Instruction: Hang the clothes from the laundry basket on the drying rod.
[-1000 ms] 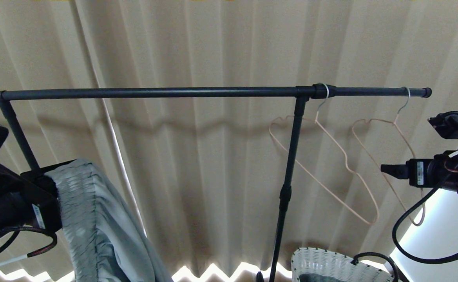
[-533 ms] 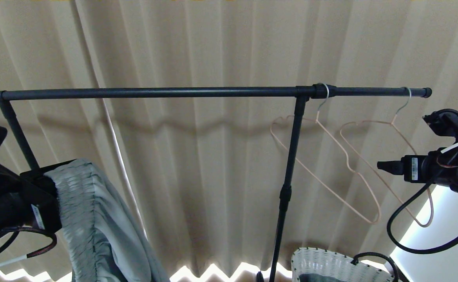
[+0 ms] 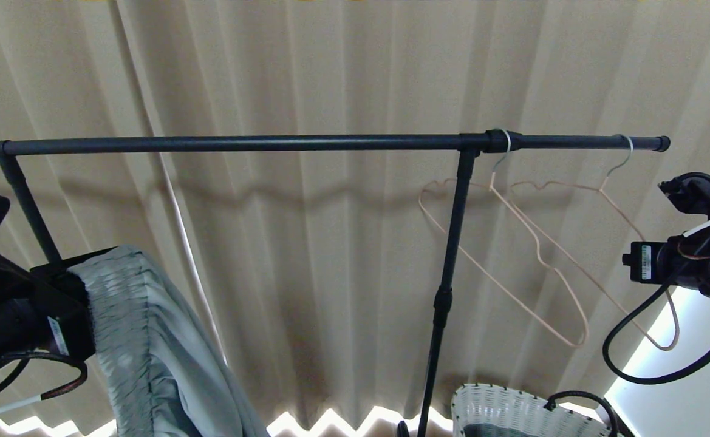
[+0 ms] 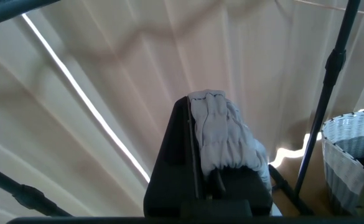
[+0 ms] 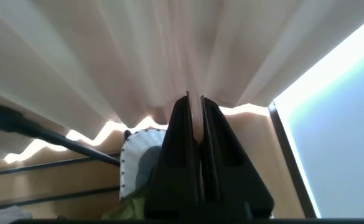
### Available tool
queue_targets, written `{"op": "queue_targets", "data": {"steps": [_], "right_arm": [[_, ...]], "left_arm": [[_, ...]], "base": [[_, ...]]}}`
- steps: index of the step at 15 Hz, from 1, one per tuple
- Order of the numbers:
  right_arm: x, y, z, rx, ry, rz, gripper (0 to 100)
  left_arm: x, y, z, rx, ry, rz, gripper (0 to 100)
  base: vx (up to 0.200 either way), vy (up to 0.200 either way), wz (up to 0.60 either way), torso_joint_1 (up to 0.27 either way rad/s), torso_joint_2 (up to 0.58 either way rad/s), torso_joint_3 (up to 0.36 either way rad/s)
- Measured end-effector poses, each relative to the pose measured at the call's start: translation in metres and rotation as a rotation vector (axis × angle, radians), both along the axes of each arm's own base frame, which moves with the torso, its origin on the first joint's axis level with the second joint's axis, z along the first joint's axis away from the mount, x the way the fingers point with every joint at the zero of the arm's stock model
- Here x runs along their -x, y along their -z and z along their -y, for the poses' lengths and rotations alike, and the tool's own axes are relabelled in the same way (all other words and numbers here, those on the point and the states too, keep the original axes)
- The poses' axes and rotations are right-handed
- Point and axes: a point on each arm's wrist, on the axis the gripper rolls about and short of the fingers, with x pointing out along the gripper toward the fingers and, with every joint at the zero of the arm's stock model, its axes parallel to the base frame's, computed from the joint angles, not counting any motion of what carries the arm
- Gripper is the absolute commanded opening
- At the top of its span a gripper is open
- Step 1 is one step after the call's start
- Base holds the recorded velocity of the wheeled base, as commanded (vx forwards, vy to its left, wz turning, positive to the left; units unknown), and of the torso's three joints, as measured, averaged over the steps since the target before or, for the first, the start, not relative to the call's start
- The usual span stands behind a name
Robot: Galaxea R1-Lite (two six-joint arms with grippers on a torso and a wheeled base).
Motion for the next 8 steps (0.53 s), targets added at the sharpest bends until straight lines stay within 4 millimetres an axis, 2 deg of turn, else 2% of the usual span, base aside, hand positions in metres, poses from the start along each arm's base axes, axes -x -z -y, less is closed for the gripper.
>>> {"op": "queue_targets", "data": {"steps": [4,8], "right_arm": [[0.002,-0.002,0.001,0.0,0.005,0.005,0],[0.015,-0.018,0.001,0.003,0.001,0.066,0]], "left_arm": [[0.0,0.0,0.0,0.0,0.0,0.0,0],[0.001,-0.001,0.0,-0.002,0.001,0.005,0]], "base": [[0.0,0.0,0.0,0.0,0.0,0.0],[0.0,0.0,0.0,0.0,0.0,0.0]]}}
